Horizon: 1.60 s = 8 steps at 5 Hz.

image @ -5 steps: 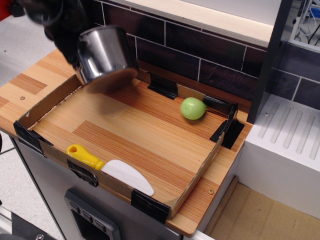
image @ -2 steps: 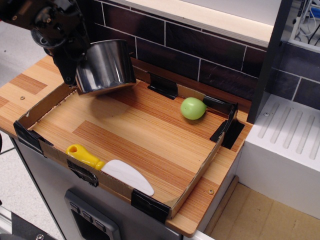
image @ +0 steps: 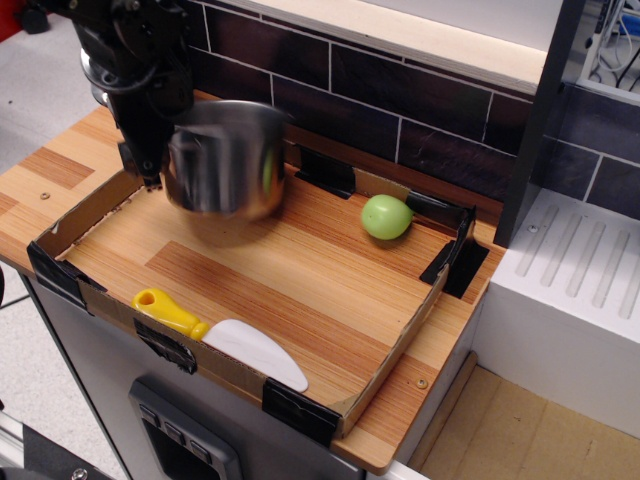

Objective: Upright metal pot

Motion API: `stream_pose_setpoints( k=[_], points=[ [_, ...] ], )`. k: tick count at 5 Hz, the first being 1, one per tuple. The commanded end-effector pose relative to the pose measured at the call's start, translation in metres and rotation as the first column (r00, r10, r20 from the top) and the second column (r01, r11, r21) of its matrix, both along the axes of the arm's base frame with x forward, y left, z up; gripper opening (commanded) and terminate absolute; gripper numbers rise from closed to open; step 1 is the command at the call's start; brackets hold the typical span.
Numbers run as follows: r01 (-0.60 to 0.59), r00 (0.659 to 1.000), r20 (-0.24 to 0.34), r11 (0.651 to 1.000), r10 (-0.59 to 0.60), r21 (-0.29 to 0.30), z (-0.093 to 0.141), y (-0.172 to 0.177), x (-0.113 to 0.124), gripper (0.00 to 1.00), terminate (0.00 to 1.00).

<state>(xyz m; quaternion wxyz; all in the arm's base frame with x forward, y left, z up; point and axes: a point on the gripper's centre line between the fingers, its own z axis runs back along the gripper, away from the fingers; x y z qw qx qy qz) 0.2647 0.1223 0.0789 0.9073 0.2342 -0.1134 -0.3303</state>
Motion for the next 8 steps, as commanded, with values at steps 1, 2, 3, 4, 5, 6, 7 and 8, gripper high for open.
stream_pose_setpoints(
  k=[1,2,3,4,5,6,7,8],
  points=[
    [-0.208,0.964,-0.203,0.961,0.17,-0.182,0.017,-0.006,0.012,1.0,0.0],
    [-0.23,0.957,-0.226,0.949,0.181,-0.213,0.023,-0.008,0.013,1.0,0.0],
    [-0.228,0.95,-0.266,0.943,0.161,-0.241,0.03,-0.007,0.014,1.0,0.0],
    [-0.261,0.937,-0.313,0.906,0.154,-0.334,0.054,-0.01,0.02,1.0,0.0],
    [-0.272,0.949,-0.258,0.881,0.179,-0.388,0.088,-0.016,0.025,1.0,0.0],
    [-0.242,0.965,-0.195,0.878,0.175,-0.412,0.117,-0.021,0.028,1.0,0.0],
    [-0.242,0.965,-0.195,0.878,0.175,-0.412,0.117,-0.021,0.028,1.0,0.0],
    [-0.242,0.965,-0.195,0.878,0.175,-0.412,0.117,-0.021,0.028,1.0,1.0]
  ],
)
